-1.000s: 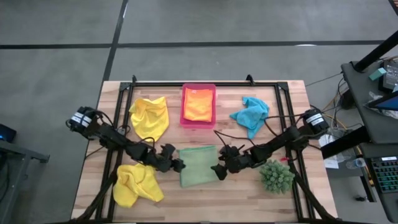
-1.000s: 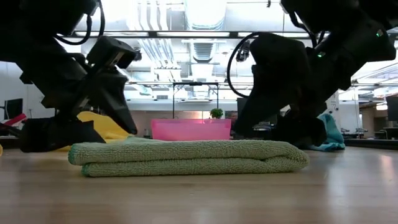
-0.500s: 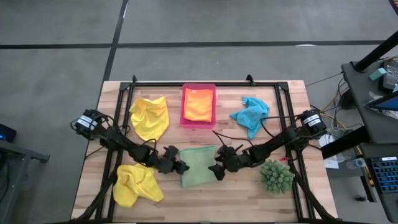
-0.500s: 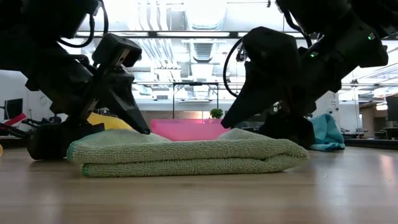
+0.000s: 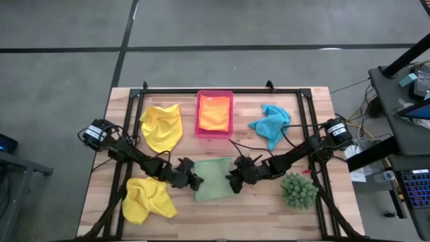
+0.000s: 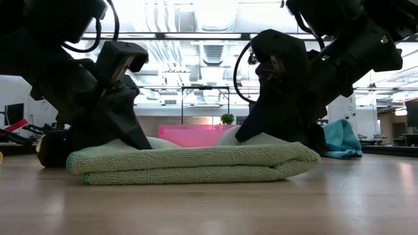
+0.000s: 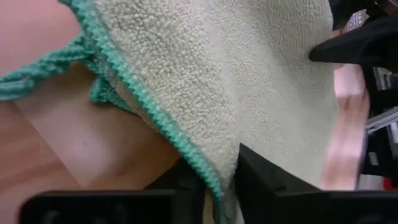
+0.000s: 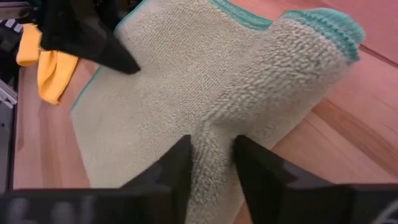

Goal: Fold microfiber towels
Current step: Put the green towel into the bin

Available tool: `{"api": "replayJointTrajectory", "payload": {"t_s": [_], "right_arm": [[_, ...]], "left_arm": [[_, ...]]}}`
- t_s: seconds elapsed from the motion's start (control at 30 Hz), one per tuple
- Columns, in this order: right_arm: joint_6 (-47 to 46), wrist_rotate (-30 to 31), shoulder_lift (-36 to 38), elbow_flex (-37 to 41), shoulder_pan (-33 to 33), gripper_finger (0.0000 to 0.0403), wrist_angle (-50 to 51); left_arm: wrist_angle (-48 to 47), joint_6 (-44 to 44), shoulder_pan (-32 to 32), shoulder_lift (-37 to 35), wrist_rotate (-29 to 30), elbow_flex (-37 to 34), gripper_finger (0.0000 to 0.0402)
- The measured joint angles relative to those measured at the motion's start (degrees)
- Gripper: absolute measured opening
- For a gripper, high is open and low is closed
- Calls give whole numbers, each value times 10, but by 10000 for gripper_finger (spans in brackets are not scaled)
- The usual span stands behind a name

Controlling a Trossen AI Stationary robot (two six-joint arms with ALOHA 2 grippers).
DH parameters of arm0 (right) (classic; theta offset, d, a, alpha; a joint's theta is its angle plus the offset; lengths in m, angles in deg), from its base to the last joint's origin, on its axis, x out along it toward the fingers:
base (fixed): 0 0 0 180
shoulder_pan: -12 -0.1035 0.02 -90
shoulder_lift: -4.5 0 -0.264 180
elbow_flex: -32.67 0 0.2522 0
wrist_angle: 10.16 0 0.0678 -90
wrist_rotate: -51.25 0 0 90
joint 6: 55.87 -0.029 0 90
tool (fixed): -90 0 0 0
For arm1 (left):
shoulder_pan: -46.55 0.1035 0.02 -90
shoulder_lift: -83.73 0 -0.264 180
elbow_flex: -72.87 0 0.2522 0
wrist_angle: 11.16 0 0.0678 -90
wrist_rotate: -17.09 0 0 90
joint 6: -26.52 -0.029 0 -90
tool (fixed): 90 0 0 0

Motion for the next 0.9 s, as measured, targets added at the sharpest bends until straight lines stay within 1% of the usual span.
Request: {"api": "replayJointTrajectory", "payload": {"t_s": [0.1, 0.2, 0.27, 0.5, 0.7, 0.9], "right_arm": [[13, 0, 0, 0, 0, 64, 0], [26, 0, 2, 0, 0, 28, 1], [35, 0, 7, 0, 0, 15, 1], [67, 1, 40, 0, 8, 10, 6], [113, 2, 81, 0, 46, 10, 4], [172, -2, 137, 0, 105, 9, 25]], "left_arm": [[-5, -27, 1, 0, 12, 2, 13], [-6, -56, 3, -5, 22, 4, 9], [-5, -60, 4, -15, 24, 4, 9], [0, -115, 20, -67, 25, 3, 9], [-9, -193, 58, -127, 25, 0, 9], [-88, -280, 124, -208, 23, 0, 9]]}}
